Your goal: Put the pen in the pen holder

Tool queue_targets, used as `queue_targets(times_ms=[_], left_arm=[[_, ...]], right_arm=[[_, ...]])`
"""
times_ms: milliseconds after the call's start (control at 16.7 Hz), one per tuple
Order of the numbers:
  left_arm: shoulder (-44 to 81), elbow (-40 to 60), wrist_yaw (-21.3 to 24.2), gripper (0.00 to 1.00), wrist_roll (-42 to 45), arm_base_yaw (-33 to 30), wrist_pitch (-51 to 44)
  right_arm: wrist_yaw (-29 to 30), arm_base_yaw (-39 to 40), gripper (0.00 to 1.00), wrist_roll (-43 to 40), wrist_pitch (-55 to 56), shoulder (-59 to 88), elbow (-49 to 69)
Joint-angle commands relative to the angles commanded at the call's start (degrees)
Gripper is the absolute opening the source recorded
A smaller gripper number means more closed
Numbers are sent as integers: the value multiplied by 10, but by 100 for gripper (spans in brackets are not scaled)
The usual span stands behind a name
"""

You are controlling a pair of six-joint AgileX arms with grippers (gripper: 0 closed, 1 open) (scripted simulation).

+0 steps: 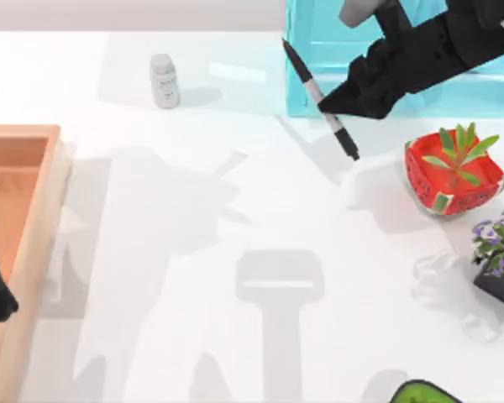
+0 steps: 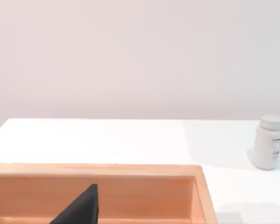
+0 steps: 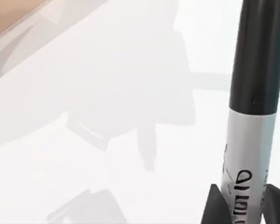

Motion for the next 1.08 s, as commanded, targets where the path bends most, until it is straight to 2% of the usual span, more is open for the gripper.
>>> queue_targets(times_ms=[420, 660, 900, 1080], left_arm=[[0, 0, 0, 100, 0, 0, 0], [0, 0, 0, 100, 0, 0, 0], [0, 0, 0, 100, 0, 0, 0], [0, 0, 0, 100, 0, 0, 0]], right_arm=[[-324, -310, 0, -65, 275, -31, -153], [-472, -449, 0, -94, 395, -44, -231], [-560, -529, 0, -112, 465, -54, -276], [-571, -539, 0, -114, 474, -55, -281]])
